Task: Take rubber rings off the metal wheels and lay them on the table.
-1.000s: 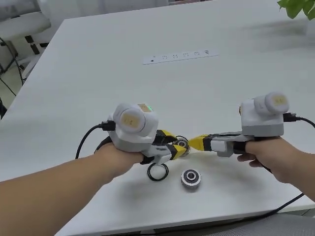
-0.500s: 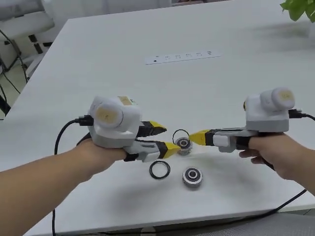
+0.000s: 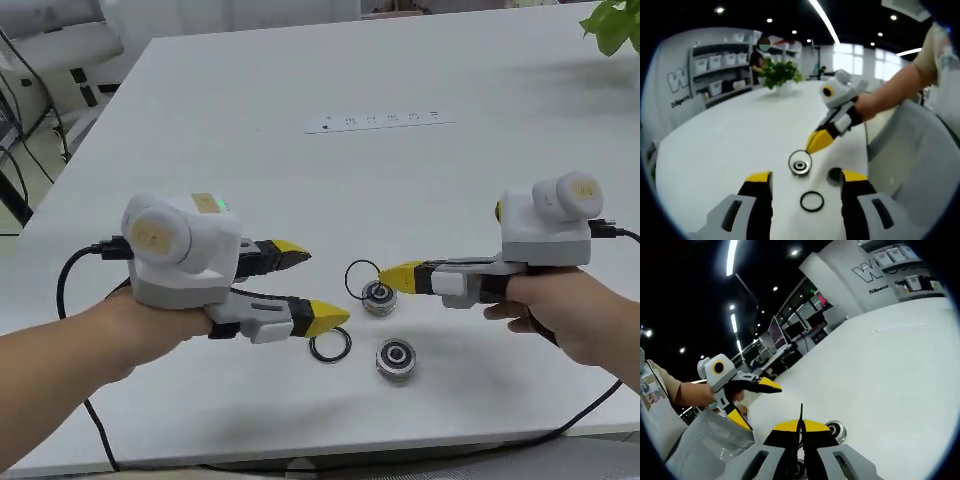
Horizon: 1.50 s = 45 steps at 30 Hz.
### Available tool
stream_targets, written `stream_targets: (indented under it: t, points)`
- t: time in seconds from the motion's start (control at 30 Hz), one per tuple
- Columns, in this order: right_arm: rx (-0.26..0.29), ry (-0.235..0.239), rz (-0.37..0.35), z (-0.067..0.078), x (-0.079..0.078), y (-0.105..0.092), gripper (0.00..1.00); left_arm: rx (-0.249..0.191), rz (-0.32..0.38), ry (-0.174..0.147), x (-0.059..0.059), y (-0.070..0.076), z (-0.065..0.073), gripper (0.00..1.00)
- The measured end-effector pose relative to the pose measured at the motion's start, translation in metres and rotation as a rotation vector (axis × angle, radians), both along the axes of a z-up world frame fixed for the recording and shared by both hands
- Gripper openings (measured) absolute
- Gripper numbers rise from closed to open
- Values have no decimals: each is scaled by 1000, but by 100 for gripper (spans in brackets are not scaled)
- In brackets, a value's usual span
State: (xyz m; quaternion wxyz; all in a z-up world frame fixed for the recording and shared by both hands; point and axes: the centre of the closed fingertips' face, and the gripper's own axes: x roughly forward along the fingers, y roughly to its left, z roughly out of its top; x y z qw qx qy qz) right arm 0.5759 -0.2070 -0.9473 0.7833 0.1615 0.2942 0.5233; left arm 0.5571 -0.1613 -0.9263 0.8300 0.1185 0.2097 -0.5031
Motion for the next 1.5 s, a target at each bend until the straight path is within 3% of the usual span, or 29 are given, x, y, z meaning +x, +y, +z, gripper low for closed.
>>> stream_targets:
  t: [0.43,1.1,1.5]
  points:
    - [-17,23,84,-1,-17,19,0,10,21,-12,-20,23,6,64]
    - [-88,90,196,-26,-40,42,0,6,86,-3,-28,51,3,69]
    - [-138,111,202,-42,-41,42,0,12,104,7,-30,59,-2,69]
